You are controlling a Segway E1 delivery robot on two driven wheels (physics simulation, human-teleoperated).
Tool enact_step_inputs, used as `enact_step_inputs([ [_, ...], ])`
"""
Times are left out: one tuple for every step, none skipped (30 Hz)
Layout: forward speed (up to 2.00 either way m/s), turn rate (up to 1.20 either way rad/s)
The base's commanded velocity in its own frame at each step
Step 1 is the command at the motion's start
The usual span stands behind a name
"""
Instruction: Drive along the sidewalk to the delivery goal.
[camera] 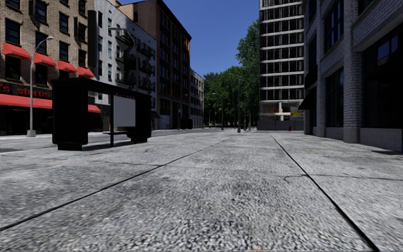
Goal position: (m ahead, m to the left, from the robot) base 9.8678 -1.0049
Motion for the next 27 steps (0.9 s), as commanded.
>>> enact_step_inputs([
  [2.00, 0.00],
  [2.00, 0.00],
  [2.00, 0.00],
  [2.00, 0.00],
  [2.00, 0.00],
  [2.00, 0.00],
  [2.00, 0.00],
  [2.00, 0.00],
  [2.00, 0.00],
  [2.00, 0.00],
  [2.00, 0.00],
  [2.00, -0.07],
  [2.00, -0.09],
  [2.00, -0.09],
  [2.00, -0.09],
  [2.00, -0.14],
  [2.00, -0.20],
  [2.00, -0.23],
  [2.00, -0.23],
  [2.00, -0.24],
  [2.00, -0.24],
  [2.00, -0.24],
  [2.00, -0.24],
  [2.00, -0.24],
  [2.00, -0.24],
  [2.00, -0.24],
  [2.00, -0.24],
])
